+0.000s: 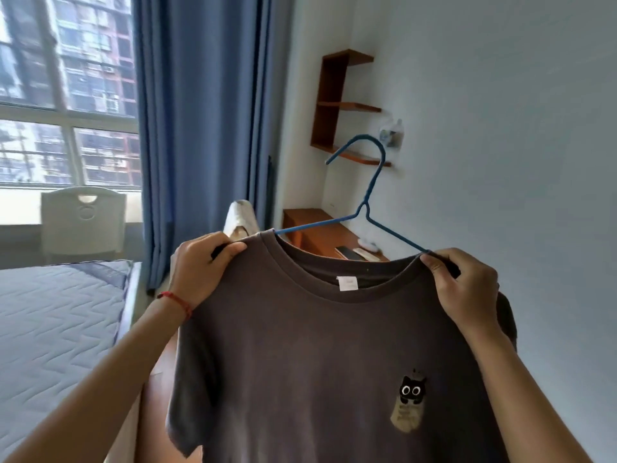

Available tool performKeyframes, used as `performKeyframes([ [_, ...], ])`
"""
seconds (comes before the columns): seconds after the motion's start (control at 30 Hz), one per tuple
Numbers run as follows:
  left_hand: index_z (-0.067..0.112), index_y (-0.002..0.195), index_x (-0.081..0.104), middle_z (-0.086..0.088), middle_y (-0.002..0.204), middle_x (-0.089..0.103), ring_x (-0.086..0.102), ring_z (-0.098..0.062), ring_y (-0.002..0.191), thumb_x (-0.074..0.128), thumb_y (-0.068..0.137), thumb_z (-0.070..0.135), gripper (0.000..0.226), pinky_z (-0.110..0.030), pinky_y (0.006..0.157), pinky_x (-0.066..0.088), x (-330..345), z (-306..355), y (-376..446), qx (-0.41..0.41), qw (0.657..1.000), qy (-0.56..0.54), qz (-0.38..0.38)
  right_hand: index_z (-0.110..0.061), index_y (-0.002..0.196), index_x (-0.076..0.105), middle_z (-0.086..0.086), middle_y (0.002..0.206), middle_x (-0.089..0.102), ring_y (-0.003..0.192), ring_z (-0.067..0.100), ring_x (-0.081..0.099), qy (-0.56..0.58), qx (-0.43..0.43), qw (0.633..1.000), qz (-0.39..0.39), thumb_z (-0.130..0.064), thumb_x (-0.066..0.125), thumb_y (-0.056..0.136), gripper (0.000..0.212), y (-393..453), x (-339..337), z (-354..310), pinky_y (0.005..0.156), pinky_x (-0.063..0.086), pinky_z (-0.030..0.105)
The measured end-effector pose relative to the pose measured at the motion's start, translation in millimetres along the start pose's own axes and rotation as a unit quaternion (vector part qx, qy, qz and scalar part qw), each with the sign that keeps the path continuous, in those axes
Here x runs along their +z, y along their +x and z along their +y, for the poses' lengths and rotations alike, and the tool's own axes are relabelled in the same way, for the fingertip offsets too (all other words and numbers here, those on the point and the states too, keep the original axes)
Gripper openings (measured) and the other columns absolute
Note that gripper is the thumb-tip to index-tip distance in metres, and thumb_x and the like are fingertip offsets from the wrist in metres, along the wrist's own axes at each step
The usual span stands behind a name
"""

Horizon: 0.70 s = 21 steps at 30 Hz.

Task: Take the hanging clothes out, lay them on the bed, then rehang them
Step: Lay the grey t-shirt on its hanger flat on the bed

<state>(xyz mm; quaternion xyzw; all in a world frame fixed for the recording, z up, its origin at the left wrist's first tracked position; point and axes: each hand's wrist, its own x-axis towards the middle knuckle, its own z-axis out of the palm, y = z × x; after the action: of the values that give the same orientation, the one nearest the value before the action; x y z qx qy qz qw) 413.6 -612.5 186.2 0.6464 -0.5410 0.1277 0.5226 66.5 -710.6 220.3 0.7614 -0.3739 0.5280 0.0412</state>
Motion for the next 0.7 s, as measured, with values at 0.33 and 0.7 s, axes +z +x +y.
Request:
performKeyframes([
  [0.33, 0.013, 0.076, 0.062, -0.005, 0.073, 0.068, 0.063, -0.028, 0.068, 0.034, 0.084, 0.050, 0.047, -0.028, 0.059, 0.042, 13.8, -102.0, 68.1, -0.018, 0.975, 0.216, 0.055, -0.008, 0.081, 0.071, 0.004, 0.080, 0.072, 0.072, 0.020, 0.064, 0.119, -0.010, 0.990, -0.069, -0.023, 0.067, 0.082, 0.016, 85.9, 211.5, 18.2, 0.066, 0.046, 0.025],
  [0.7, 0.012, 0.082, 0.066, -0.007, 0.083, 0.071, 0.066, -0.030, 0.078, 0.032, 0.081, 0.051, 0.052, -0.033, 0.070, 0.047, 37.1, -202.7, 119.6, -0.142, 0.926, 0.314, 0.156, -0.020, 0.082, 0.070, -0.005, 0.079, 0.068, 0.078, 0.015, 0.062, 0.264, -0.071, 0.922, -0.275, -0.035, 0.066, 0.082, 0.016, 182.9, 437.0, 30.8, 0.073, 0.043, 0.025],
])
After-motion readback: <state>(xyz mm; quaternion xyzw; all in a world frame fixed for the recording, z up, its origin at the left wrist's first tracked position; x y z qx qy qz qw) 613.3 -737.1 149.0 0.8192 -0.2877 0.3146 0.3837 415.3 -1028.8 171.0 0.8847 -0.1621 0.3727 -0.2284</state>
